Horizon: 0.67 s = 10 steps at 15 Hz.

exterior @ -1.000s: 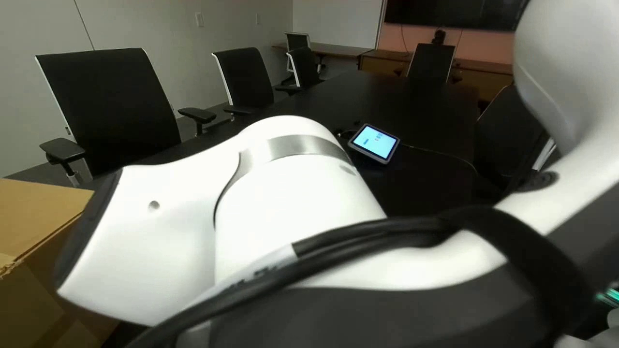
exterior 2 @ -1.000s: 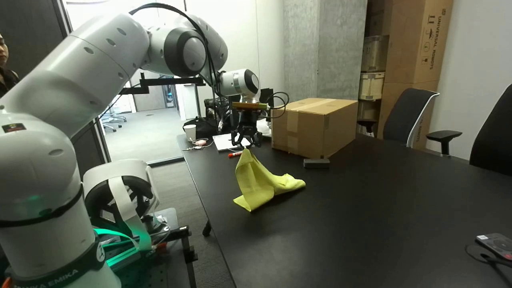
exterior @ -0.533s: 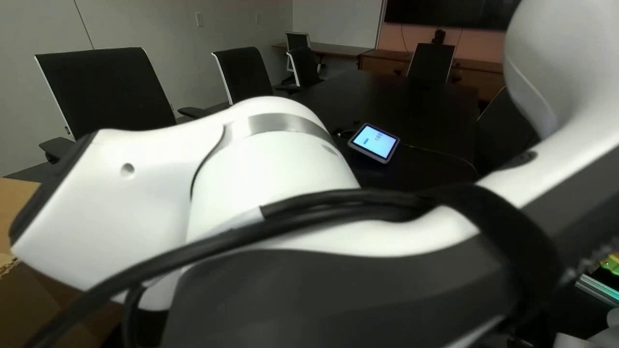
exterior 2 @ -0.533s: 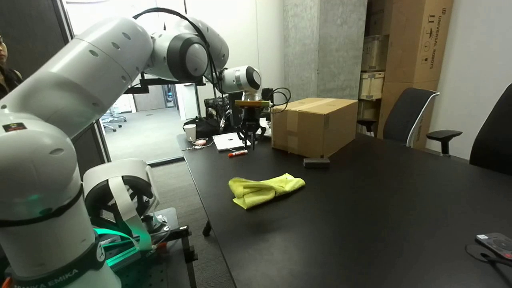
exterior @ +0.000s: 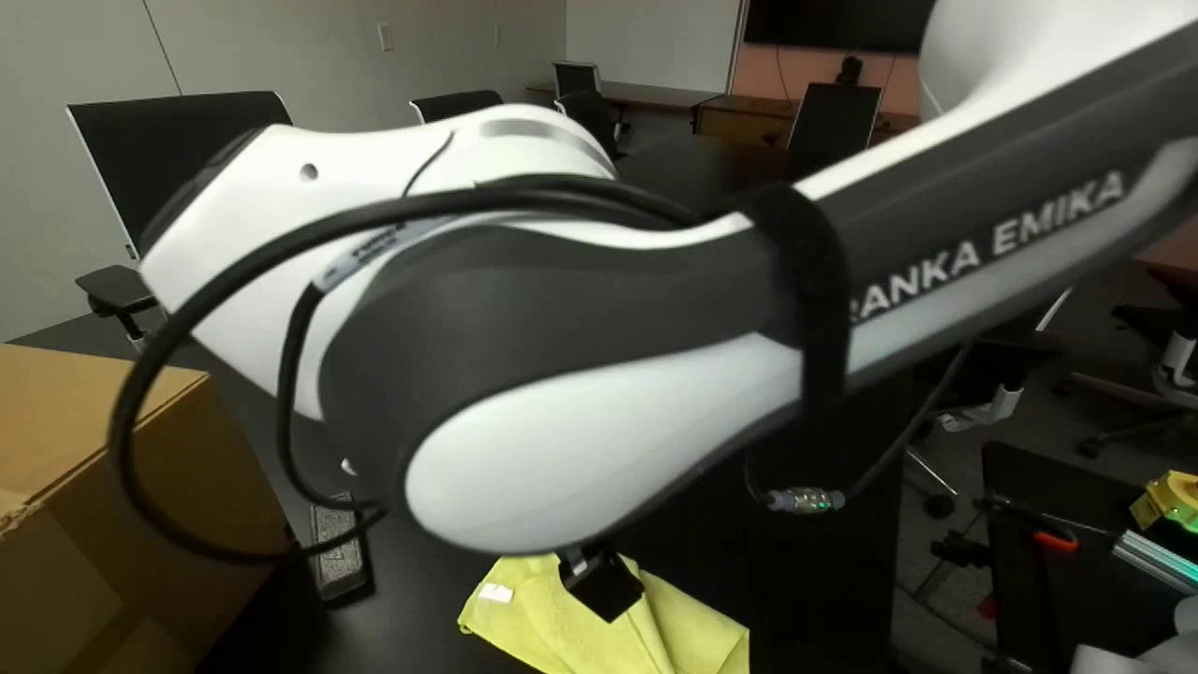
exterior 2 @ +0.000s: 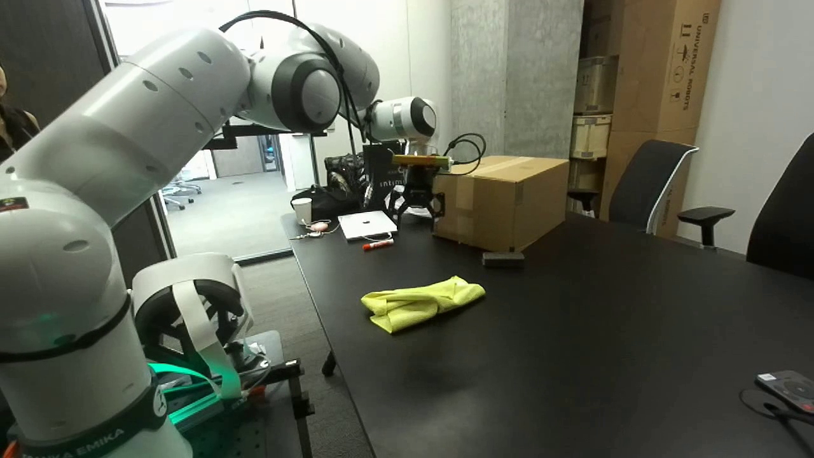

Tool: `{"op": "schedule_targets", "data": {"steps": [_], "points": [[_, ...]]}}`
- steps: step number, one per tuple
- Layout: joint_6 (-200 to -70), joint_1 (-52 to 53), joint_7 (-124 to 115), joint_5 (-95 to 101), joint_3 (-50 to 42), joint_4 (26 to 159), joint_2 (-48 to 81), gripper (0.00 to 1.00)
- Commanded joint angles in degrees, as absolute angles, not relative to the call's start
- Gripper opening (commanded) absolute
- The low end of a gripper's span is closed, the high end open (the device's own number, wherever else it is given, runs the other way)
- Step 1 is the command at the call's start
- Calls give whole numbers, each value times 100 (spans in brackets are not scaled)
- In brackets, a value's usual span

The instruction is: Fold the towel in half

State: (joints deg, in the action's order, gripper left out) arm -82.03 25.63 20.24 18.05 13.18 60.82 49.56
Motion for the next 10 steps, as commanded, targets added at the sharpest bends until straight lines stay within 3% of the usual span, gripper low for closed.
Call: {"op": "schedule_targets", "data": {"steps": [1, 10], "points": [[-8146, 2177, 2068, 1640, 1205, 5803, 5089, 100], [-8769, 1649, 1211, 906, 997, 5413, 5778, 100]]}}
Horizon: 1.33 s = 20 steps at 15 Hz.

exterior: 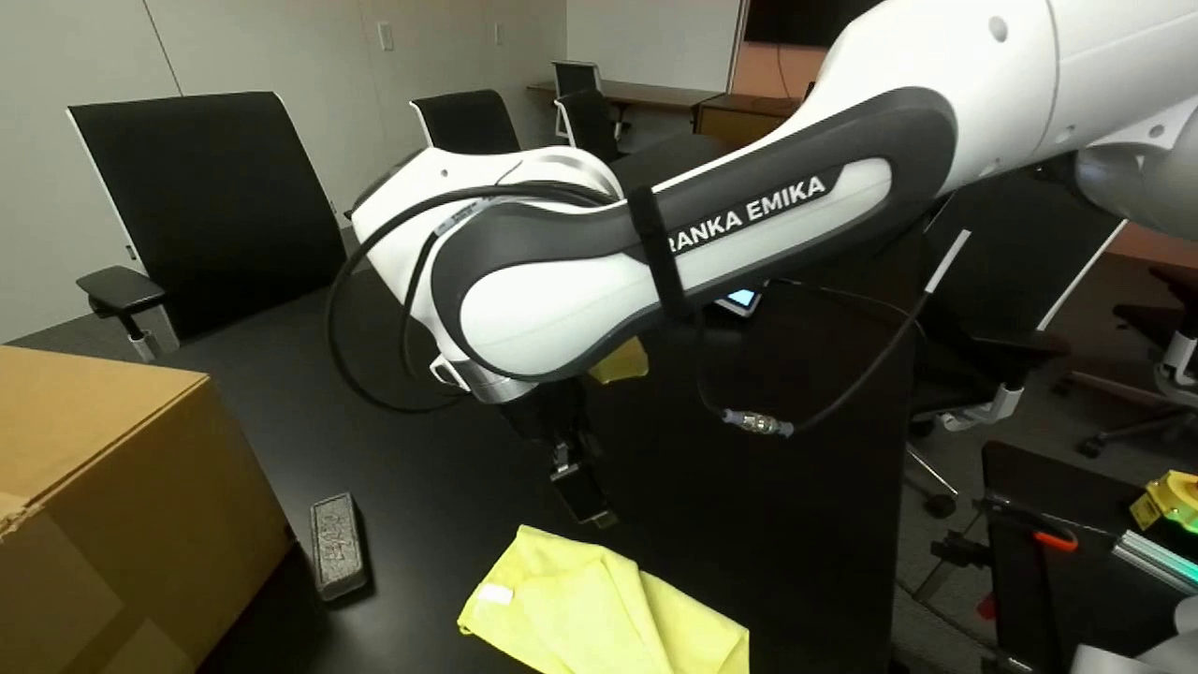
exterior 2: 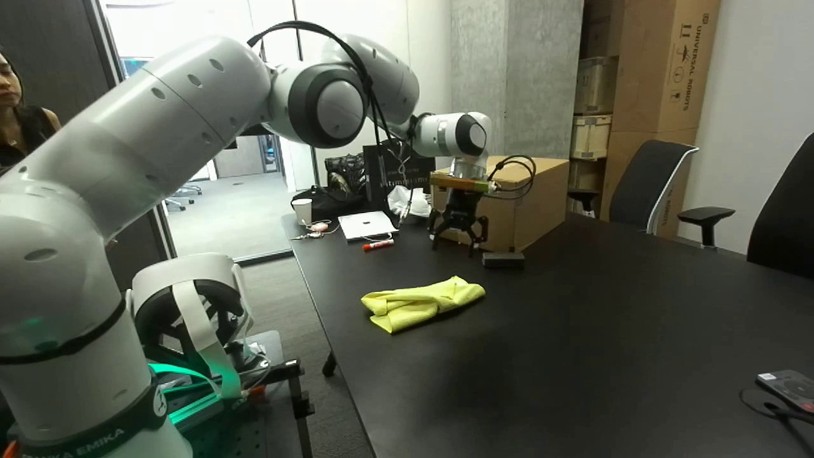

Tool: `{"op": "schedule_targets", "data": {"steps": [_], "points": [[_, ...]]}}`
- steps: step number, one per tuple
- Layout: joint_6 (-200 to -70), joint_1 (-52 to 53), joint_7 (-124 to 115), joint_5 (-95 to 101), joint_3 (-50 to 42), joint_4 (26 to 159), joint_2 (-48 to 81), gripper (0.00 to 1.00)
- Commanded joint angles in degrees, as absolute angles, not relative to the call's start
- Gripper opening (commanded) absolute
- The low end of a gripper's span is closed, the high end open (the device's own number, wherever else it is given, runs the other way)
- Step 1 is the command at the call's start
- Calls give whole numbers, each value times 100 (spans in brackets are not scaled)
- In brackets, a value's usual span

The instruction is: Fold the towel in half

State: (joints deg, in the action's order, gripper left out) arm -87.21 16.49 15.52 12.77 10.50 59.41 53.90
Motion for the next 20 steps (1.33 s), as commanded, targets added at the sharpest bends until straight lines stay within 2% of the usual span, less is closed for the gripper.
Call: {"op": "schedule_targets", "data": {"steps": [1, 12, 20], "points": [[-8783, 1641, 1084, 753, 998, 5252, 5909, 100], [-9082, 1483, -212, -260, 1039, 4539, 6713, 100], [-10642, 1460, -221, -130, 889, 5637, 6213, 100]]}}
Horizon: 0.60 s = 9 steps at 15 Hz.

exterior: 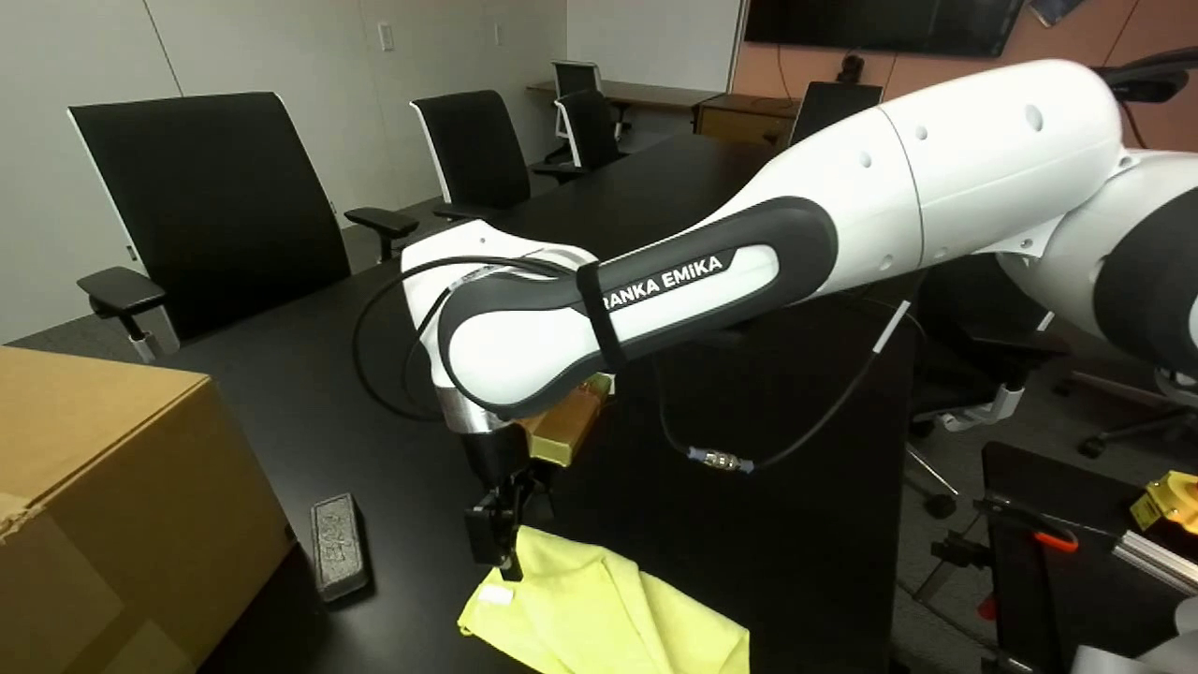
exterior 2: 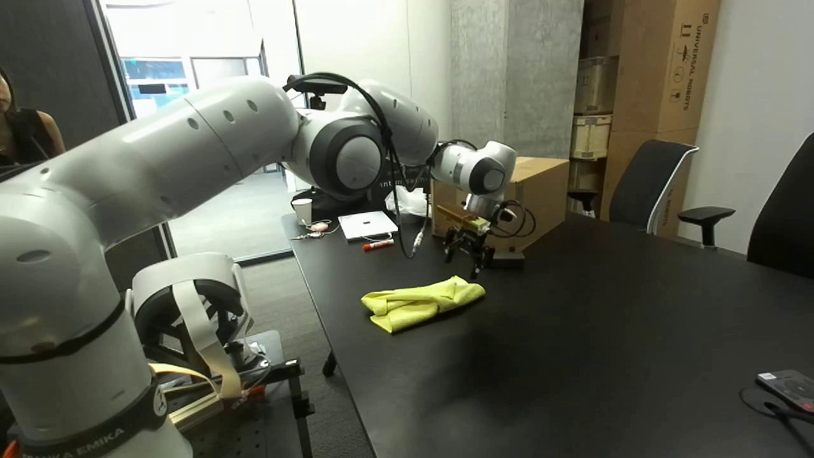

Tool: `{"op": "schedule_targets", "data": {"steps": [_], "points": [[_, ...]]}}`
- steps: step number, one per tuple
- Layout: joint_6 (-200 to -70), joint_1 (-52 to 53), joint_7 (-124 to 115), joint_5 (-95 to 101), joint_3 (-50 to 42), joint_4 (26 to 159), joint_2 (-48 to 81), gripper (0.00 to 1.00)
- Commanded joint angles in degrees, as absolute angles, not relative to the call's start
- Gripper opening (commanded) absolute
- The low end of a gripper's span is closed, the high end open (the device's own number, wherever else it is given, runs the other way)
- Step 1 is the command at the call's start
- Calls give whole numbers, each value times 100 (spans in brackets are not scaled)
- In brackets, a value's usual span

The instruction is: Fold the towel in half

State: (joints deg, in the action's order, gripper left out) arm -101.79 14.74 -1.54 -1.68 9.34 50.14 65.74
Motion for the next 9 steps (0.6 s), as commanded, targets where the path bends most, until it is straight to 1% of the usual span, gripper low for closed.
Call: {"op": "schedule_targets", "data": {"steps": [1, 9], "points": [[-10740, 1458, -197, -109, 879, 5858, 6116, 100], [-11478, 1390, -101, 38, 748, 8007, 5068, 100]]}}
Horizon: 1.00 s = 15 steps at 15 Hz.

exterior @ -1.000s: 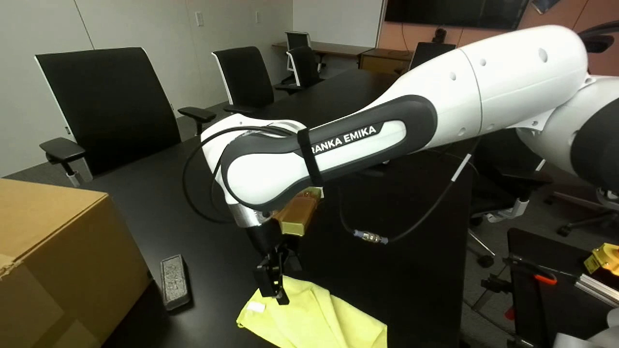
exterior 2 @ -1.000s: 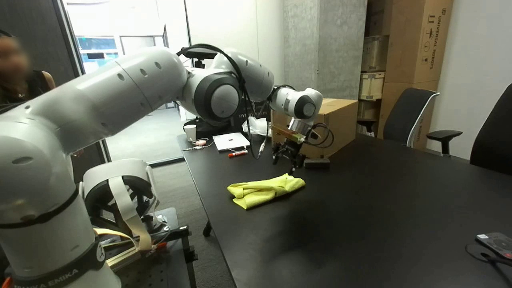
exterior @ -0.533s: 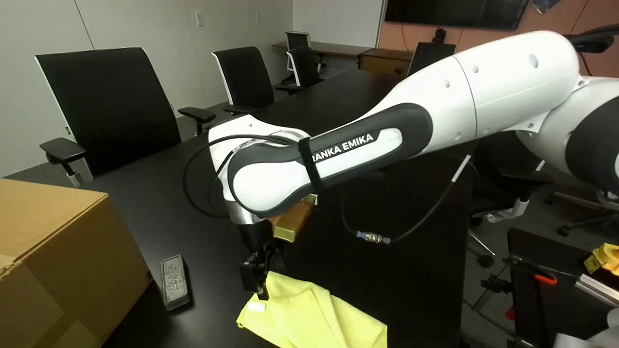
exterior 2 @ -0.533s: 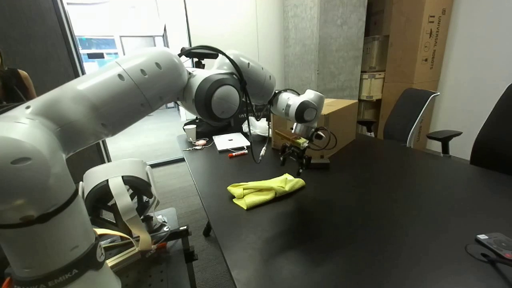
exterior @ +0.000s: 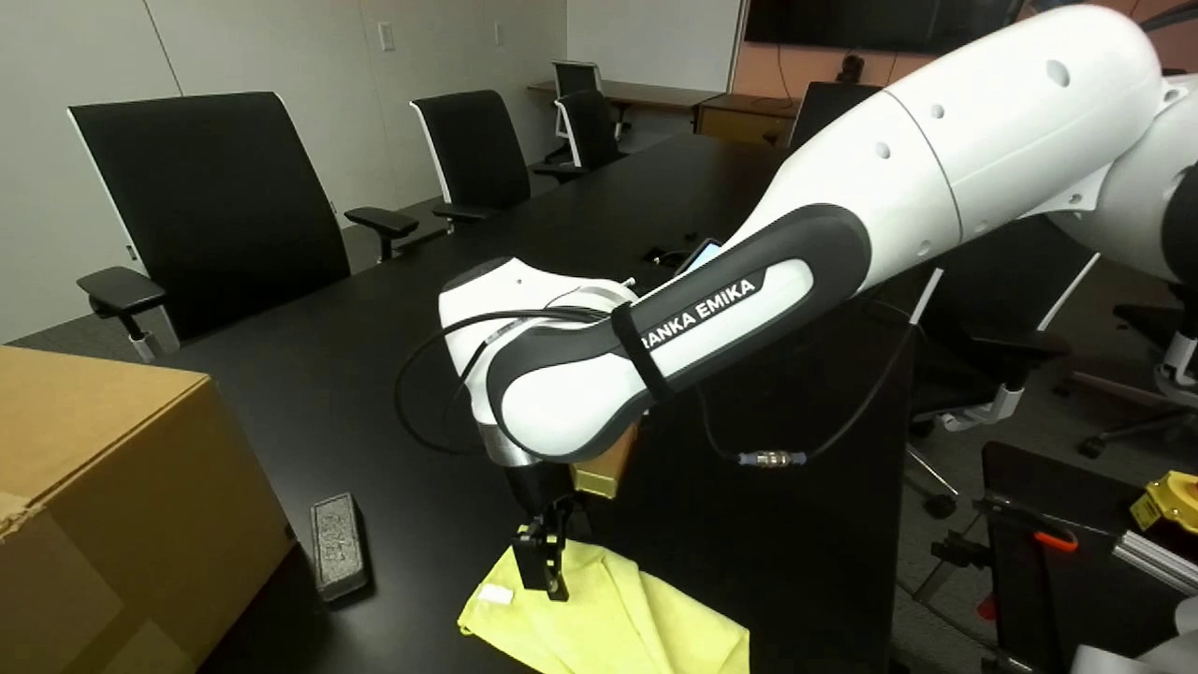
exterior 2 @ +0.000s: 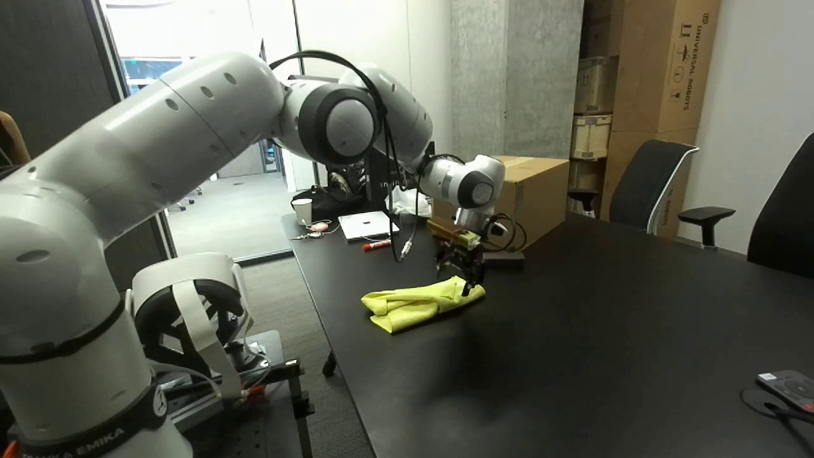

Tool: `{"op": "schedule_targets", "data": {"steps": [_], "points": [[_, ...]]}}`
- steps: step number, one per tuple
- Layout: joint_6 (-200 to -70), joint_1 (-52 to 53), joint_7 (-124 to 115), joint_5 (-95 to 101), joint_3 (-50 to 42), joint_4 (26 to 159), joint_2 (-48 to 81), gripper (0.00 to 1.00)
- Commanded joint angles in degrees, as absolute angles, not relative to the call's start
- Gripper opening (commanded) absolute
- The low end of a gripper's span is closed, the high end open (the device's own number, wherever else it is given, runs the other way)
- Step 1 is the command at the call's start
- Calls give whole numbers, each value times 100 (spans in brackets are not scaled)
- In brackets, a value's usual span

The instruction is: Fold the towel in half

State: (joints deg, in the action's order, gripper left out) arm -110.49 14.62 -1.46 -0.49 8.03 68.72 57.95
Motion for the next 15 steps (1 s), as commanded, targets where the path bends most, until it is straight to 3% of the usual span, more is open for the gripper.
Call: {"op": "schedule_targets", "data": {"steps": [1, 15], "points": [[-11645, 1391, -134, 51, 718, 8261, 4940, 100], [-13775, 1282, -275, -106, 770, 10174, 3956, 100]]}}
